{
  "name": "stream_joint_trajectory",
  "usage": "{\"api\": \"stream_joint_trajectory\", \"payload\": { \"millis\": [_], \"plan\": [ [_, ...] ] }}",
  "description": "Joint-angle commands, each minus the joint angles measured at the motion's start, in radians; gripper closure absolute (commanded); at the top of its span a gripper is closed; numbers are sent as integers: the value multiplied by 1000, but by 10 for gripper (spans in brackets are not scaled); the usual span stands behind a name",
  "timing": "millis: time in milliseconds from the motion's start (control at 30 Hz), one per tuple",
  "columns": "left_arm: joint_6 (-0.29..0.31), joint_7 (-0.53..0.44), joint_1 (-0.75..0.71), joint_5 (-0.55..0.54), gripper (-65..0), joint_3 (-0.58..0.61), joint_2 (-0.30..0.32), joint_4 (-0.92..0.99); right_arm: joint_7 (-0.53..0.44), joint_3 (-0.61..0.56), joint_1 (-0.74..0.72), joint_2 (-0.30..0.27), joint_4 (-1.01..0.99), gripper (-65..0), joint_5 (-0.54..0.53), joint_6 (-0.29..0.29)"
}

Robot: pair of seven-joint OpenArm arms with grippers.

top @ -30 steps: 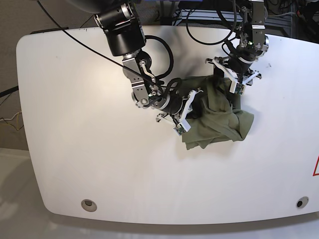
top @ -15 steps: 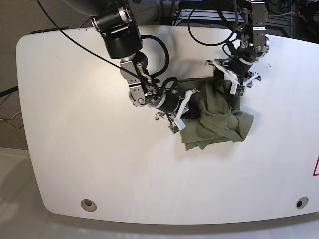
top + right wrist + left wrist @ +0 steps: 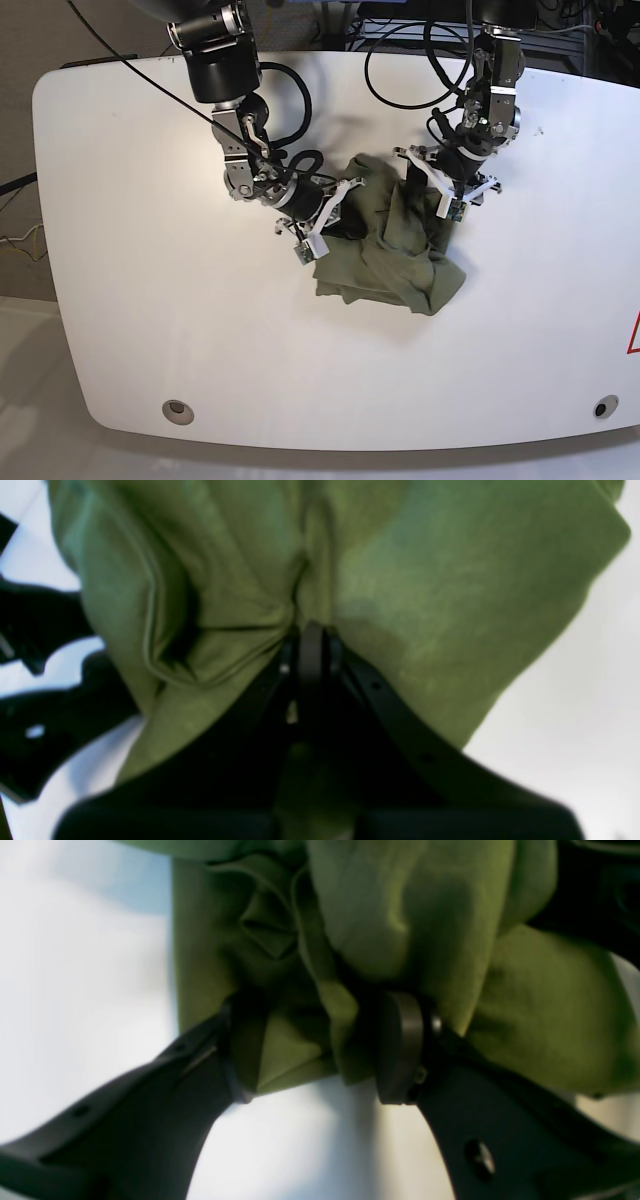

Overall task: Fold the T-shirt properly
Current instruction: 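Lift the bundle with both grippers and fold it toward the right gripper, then carry the held bundle with both grippers and lower it onto the table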

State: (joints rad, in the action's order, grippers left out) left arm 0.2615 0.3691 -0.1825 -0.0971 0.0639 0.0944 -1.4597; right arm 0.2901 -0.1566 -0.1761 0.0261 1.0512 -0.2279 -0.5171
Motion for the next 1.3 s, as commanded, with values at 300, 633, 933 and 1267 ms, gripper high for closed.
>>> {"api": "stream_joint_trajectory", "payload": {
  "millis": [300,633,933,1267],
  "plan": [
    [-93,255,-24,61,-326,139,-6,58,126,18,106,-84,139,-5,46,30],
    [-109,255,-16,61,-326,162,41,58,145,59,223,-91,285,-5,46,30],
    [-109,255,39,61,-326,162,83,72,145,48,310,-85,373,-5,51,28],
    [-106,253,113,61,-326,164,103,146,145,-44,362,-85,444,-5,52,30]
  ]
}}
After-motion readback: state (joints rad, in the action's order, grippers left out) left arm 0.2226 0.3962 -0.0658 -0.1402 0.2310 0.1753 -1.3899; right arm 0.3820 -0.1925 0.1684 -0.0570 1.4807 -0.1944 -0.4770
